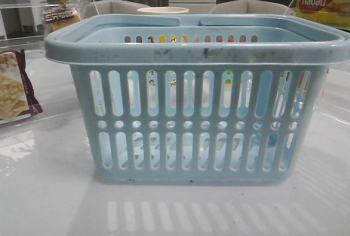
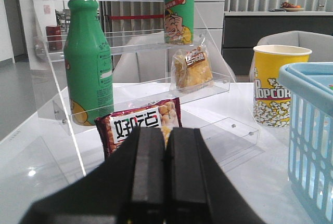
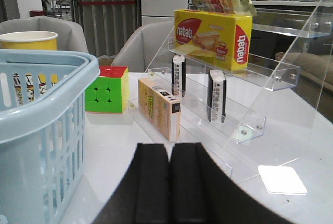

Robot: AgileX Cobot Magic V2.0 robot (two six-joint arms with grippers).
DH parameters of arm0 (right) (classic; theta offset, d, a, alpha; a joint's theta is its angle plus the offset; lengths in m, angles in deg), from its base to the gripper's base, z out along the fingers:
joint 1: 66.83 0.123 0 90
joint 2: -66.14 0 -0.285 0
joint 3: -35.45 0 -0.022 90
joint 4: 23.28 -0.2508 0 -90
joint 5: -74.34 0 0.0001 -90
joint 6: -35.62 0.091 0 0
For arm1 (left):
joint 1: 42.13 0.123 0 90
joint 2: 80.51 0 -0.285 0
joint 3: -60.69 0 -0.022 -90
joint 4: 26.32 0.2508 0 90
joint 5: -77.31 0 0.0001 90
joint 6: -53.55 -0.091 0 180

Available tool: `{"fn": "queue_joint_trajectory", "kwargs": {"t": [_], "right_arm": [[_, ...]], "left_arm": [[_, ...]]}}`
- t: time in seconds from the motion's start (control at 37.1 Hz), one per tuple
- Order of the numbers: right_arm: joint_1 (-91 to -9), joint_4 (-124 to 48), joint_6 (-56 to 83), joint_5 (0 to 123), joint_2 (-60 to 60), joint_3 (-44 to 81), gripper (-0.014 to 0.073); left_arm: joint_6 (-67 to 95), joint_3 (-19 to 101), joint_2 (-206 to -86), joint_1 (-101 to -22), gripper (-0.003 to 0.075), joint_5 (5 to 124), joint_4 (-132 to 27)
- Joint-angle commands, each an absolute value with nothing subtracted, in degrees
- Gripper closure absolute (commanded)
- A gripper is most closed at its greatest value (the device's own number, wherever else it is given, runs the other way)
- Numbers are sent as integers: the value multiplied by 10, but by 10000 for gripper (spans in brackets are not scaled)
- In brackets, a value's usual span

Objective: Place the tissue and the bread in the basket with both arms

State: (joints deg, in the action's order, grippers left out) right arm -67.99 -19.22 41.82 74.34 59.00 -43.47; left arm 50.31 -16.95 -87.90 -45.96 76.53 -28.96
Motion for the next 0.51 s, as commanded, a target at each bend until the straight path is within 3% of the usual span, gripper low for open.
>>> {"fn": "queue_joint_trajectory", "kwargs": {"t": [0.0,0.49], "right_arm": [[-683,-190,417,798,600,-435,564],[-683,-190,417,808,600,-434,564]], "left_arm": [[504,-169,-870,-464,629,815,-295],[504,-168,-870,-464,629,849,-294]]}}
